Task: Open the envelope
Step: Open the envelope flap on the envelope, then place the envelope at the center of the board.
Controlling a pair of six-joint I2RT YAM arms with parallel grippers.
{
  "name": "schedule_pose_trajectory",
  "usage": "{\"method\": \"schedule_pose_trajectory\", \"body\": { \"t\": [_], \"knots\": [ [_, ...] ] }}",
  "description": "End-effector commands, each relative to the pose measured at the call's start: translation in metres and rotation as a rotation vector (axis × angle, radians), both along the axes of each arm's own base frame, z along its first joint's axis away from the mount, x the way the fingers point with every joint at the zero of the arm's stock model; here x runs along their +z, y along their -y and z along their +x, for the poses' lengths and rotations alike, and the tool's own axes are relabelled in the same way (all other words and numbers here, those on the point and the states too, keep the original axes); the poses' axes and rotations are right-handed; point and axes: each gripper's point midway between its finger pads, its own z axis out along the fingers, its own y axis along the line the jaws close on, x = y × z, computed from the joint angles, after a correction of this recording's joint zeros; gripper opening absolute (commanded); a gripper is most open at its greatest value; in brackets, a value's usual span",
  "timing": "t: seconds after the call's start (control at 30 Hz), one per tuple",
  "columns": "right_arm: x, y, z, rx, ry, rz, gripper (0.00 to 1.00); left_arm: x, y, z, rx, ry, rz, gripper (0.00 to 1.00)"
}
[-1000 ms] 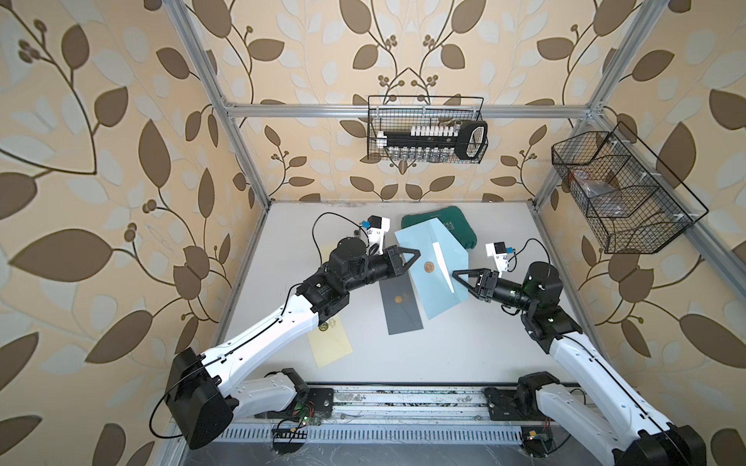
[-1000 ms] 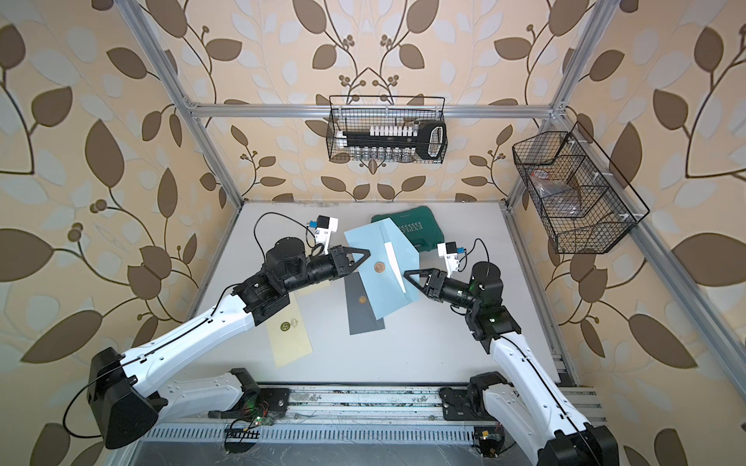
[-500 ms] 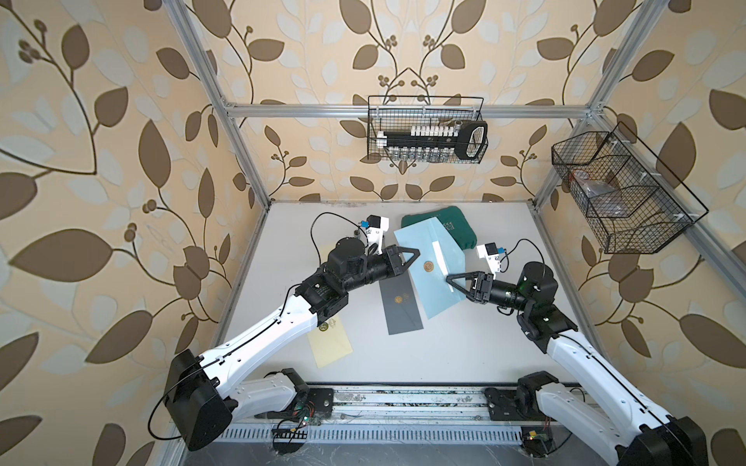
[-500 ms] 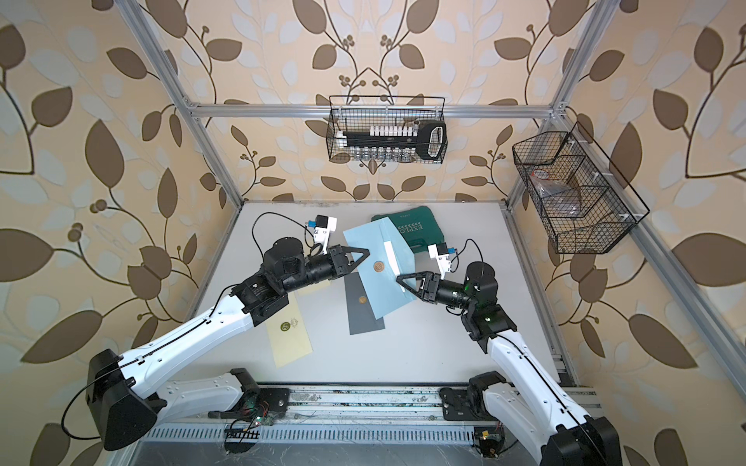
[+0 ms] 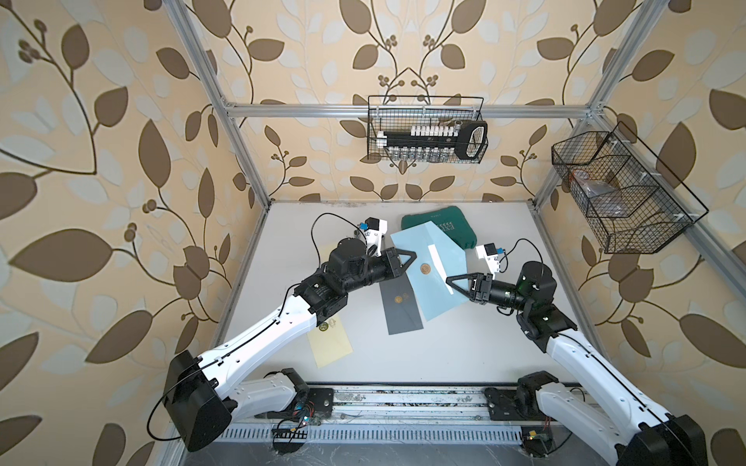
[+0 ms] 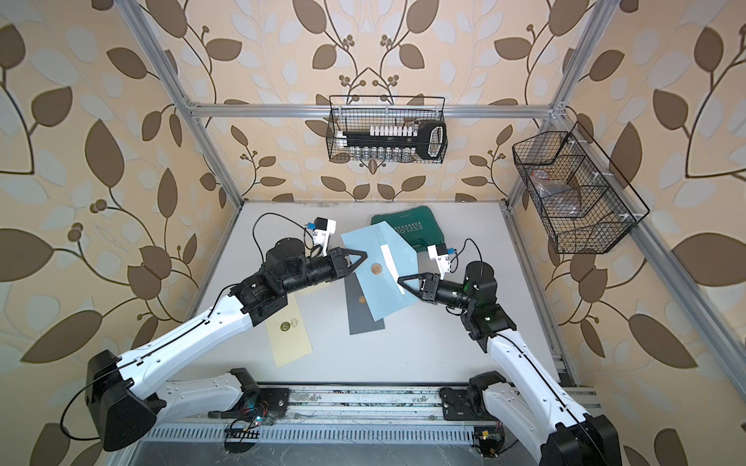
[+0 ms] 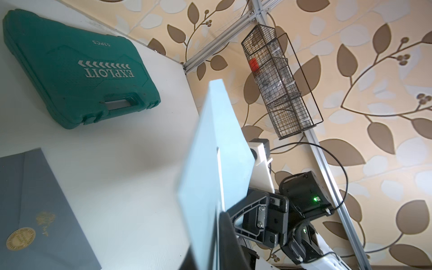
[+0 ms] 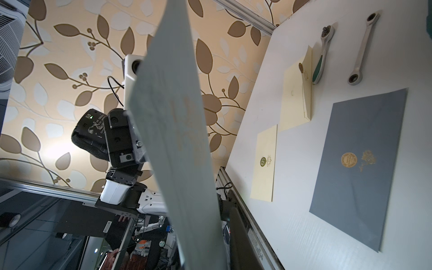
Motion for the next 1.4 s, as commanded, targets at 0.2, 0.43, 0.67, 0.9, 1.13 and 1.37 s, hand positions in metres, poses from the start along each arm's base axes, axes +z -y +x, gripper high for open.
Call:
{"method": "schedule_pose_trajectory", "body": {
  "t": [0.2, 0.43, 0.67, 0.9, 1.13, 1.37],
  "knots": [
    [-0.013, 0.02, 0.007, -0.109, 0.014, -0.163, 0.0, -0.018, -0.007, 0.011, 0.065, -0.038, 0.131, 0.7],
    [-0.091, 0.097, 0.016, -0.446, -0.205, -0.515, 0.0, -0.046, -0.024, 0.018, 0.158, -0.09, 0.219, 0.8],
    [-0.15, 0.136, 0.02, -0.519, -0.42, -0.475, 0.0, -0.045, -0.038, 0.012, 0.182, -0.067, 0.257, 0.88],
    [-0.185, 0.157, 0.029, -0.514, -0.542, -0.542, 0.03, -0.041, -0.043, 0.008, 0.179, -0.039, 0.26, 0.94],
    [-0.221, 0.179, 0.026, -0.529, -0.716, -0.67, 0.19, -0.037, -0.038, 0.003, 0.142, -0.031, 0.238, 0.94],
    [-0.208, 0.192, 0.023, -0.597, -0.68, -0.722, 0.43, -0.038, -0.04, 0.002, 0.145, -0.028, 0.241, 0.95]
  ]
}}
